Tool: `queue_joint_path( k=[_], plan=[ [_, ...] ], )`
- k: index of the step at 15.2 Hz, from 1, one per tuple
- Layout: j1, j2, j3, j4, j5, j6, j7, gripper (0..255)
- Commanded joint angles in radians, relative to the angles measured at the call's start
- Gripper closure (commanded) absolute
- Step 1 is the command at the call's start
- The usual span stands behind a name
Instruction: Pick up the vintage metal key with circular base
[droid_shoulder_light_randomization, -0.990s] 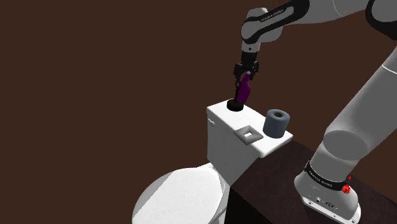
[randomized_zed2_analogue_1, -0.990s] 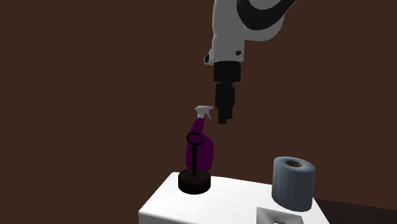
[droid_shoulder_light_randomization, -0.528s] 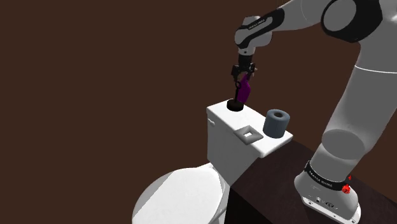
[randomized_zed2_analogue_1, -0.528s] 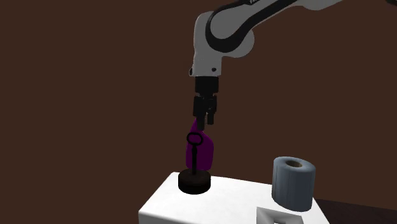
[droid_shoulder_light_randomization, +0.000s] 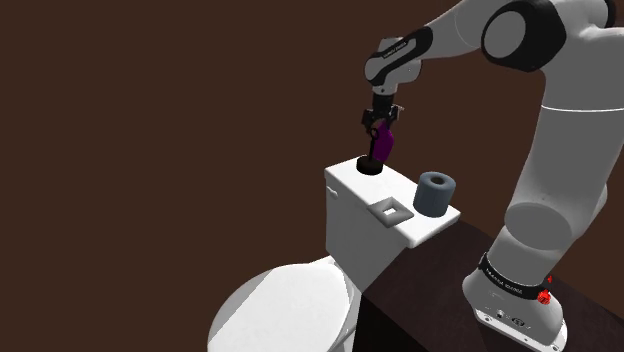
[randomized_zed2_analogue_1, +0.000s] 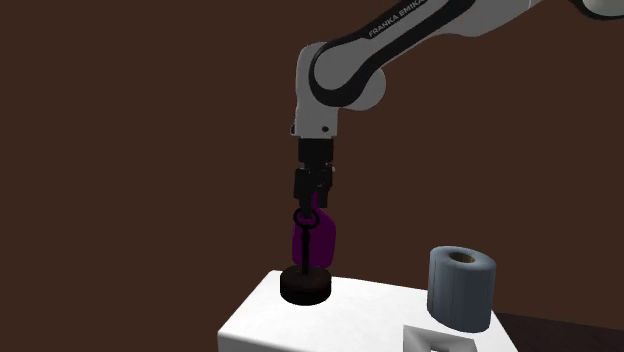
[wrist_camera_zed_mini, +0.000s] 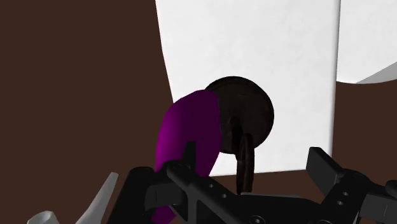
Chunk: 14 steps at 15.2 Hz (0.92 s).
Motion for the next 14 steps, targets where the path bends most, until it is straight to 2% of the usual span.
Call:
queue_joint_path(
  k=[1, 3, 4, 14],
  plan=[
    [-0.002, 0.012, 0.001, -0.013, 0.005, 0.025, -0.004, 0],
    [-0.002, 0.015, 0.001, -0.017, 0.006, 0.032, -0.005, 0],
    [-0.002, 0.016, 0.001, -0.016, 0.006, 0.032, -0.006, 255],
    [-0.001, 0.010, 0.000, -0.010, 0.004, 0.020, -0.004, 255]
  ],
)
